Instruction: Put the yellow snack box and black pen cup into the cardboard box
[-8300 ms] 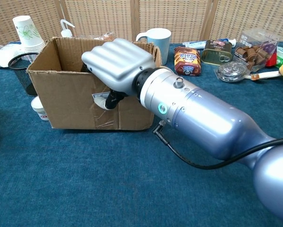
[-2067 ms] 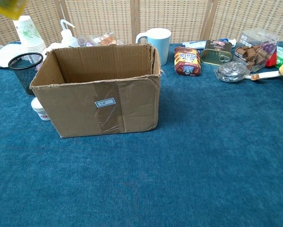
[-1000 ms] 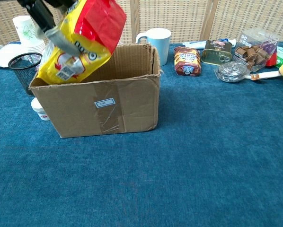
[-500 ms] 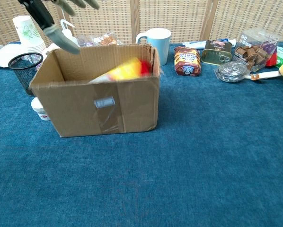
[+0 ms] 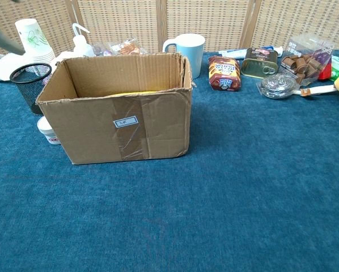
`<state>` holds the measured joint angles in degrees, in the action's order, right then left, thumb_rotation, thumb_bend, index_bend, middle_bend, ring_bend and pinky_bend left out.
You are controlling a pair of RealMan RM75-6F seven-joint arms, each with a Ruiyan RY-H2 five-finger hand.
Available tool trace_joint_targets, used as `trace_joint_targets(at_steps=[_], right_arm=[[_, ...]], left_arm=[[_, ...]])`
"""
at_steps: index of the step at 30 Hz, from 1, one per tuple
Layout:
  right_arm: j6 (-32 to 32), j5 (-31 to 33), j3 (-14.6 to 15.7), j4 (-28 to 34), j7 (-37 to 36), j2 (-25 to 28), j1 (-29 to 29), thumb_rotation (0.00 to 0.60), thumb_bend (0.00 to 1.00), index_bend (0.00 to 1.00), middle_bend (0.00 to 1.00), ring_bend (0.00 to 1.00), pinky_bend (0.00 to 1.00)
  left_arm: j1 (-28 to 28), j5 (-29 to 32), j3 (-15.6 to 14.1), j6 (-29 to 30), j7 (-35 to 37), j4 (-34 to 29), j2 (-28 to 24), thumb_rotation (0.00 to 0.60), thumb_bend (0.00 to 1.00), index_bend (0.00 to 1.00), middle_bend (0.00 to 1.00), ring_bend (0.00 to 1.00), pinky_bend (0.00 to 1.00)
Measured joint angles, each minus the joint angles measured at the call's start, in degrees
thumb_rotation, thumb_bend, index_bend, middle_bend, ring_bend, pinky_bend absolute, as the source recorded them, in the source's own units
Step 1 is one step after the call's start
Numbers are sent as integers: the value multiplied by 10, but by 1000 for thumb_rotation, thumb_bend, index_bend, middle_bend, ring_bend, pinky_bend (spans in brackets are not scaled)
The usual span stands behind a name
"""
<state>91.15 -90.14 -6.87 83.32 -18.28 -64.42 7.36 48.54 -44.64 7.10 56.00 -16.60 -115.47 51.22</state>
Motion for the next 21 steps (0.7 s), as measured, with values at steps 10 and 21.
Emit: trace_joint_targets(at_steps=[10,21], right_arm=[[0,1,1,2,-1,1,-1,600,0,92,0,0,48],[-2,-5,5,4,1,0,1,600,0,92,0,0,47]], left_arm=[[-36,-58,-24,-53,50,105,19,600,42,0,0,0,93],[-33,-27,-19,-73,38,171,60,600,42,0,0,0,89]])
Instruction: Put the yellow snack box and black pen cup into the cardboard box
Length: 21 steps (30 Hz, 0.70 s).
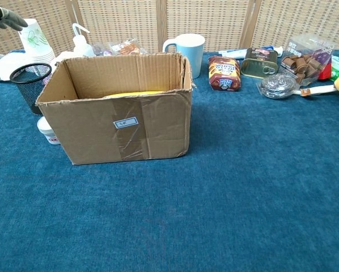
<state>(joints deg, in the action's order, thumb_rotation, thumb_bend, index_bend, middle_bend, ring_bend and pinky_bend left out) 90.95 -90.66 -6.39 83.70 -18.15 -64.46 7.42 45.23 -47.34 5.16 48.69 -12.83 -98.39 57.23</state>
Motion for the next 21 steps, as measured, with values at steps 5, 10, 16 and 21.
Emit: trace_joint_targets(at_steps=[5,10,16,21], right_arm=[[-2,0,1,-1,0,0,1,600,0,92,0,0,47],[-2,4,0,-2,-2,0,0,600,0,92,0,0,48],[-3,10,-4,-4,-10,1,0,600,0,93,0,0,48],[-4,14,-5,-7,-14,1,0,600,0,92,0,0,48]], left_arm=[[20,51,4,-13,-28,29,21,600,41,0,0,0,83],[51,116,2,-29,-73,76,52,600,39,0,0,0,80],[79,171,-7,-43,-114,123,90,600,39,0,0,0,80],[94,204,-18,-54,-136,162,126,600,38,0,0,0,73]])
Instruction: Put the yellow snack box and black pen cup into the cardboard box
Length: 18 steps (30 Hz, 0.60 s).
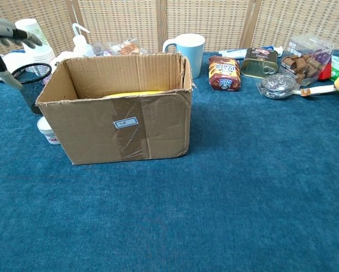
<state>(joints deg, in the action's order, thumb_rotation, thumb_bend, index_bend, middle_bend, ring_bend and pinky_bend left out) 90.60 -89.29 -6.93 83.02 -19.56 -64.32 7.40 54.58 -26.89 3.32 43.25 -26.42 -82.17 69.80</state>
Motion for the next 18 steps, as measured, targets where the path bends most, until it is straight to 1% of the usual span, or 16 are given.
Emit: trace_joint_targets(at_steps=[7,10,12,14,15,16,18], right_arm=[[-5,6,-2,-4,-2,-2,1,600,0,93,0,0,48],[-7,8,-2,-6,-2,-4,1,600,0,92,0,0,48],[-8,9,-3,-7,-3,-5,2,600,0,92,0,0,48],[-9,10,-3,-7,-4,-5,3,600,0,92,0,0,48],[-10,10,-3,-8,-5,-5,3,600,0,92,0,0,48],[-10,10,-3,-8,-5,-5,3,600,0,92,0,0,48],[-10,10,-3,-9,-7,-5,3,600,0,92,0,0,48]], left_arm=[[13,27,-7,-13,-16,51,34,600,38,0,0,0,72],[18,36,-10,-17,-25,68,44,600,38,2,0,0,100],[22,46,-15,-17,-36,77,51,600,39,14,0,0,170],[25,57,-19,-15,-47,82,58,600,40,57,0,0,262],[27,65,-21,-14,-54,86,62,600,41,80,5,1,291],[29,70,-22,-12,-58,89,67,600,42,120,29,16,327],[31,75,-23,-4,-64,98,79,600,46,207,137,99,409]])
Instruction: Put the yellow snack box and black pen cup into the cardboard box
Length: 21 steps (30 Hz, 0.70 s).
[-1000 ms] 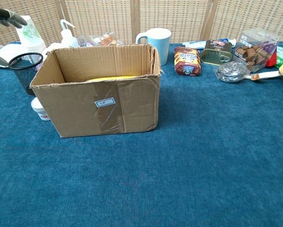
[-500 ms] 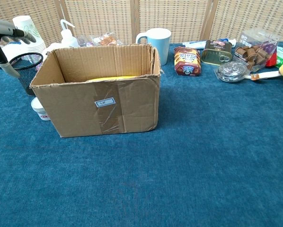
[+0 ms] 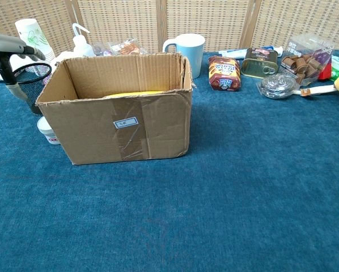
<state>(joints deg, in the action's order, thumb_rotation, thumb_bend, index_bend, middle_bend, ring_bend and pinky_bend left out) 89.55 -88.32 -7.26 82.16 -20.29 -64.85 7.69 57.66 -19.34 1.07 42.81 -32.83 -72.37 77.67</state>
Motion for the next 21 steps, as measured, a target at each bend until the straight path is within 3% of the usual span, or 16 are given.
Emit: trace_joint_targets(at_steps=[2,7,14,21], right_arm=[[-1,0,0,-1,-2,0,0,600,0,92,0,0,47],[0,-1,0,-1,-8,0,0,600,0,93,0,0,48],[3,-4,1,-1,-11,1,-1,600,0,94,0,0,48],[3,-7,2,1,-10,0,0,600,0,94,0,0,48]], left_arm=[[0,-3,1,12,-2,7,10,600,56,317,300,236,508],[-5,-12,6,45,-14,20,29,600,87,407,457,366,582],[-15,-28,19,57,-13,1,16,600,91,436,473,387,598],[-28,-63,44,67,19,-60,-33,600,90,445,472,386,597]])
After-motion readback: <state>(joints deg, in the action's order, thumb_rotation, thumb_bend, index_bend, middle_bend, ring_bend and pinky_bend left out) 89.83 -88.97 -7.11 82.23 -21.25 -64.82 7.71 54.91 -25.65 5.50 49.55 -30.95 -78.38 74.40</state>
